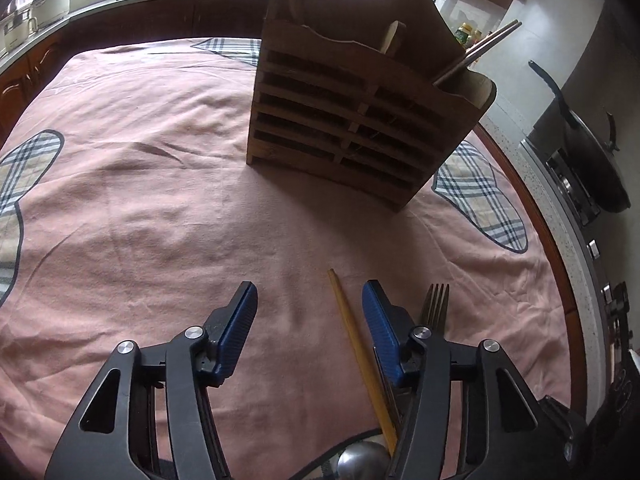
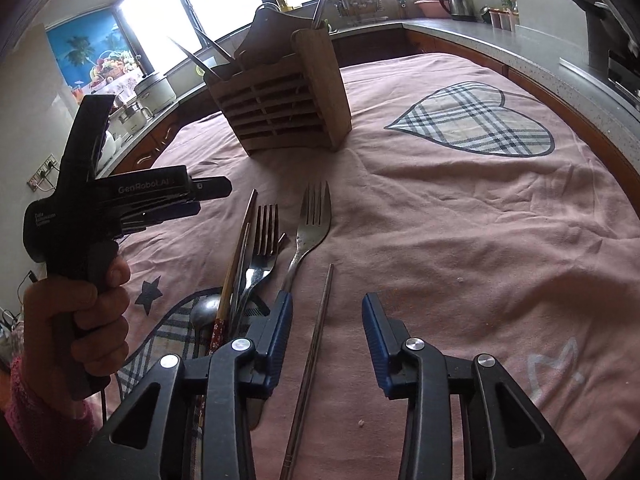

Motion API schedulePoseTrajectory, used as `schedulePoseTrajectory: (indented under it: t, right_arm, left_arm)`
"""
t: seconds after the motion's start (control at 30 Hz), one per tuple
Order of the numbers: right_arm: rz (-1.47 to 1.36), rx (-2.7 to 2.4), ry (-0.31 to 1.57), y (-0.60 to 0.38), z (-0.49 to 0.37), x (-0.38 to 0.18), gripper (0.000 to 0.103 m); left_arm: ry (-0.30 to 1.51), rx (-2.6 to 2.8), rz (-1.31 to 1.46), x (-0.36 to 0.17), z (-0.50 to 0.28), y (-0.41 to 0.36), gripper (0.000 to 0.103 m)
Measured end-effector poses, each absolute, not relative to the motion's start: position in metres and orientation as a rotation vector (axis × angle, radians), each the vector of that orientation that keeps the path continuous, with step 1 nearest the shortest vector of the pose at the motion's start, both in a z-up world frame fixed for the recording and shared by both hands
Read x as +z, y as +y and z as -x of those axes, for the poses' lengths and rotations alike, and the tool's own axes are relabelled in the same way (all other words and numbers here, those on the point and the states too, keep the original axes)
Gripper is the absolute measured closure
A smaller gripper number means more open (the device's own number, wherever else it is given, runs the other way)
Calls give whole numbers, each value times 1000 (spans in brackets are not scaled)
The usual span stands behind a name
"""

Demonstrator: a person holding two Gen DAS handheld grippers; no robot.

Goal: Organize utensils

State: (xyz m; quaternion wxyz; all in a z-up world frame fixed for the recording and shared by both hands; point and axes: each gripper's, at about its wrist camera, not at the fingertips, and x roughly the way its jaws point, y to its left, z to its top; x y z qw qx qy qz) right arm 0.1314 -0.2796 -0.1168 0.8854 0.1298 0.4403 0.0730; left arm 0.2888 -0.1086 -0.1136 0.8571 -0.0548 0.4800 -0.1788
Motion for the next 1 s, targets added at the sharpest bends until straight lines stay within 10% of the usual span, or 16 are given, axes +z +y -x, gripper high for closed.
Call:
schedulePoseTrajectory:
  t: [0.27, 1.0]
  right_arm:
    - [-238, 162, 950, -275, -141, -128, 69]
    - [-81, 156, 959, -255, -160, -128, 90]
  left_arm:
    - [1014, -425, -34, -127, -282, -130, 92]
    - [1020, -479, -132, -125, -240, -98, 97]
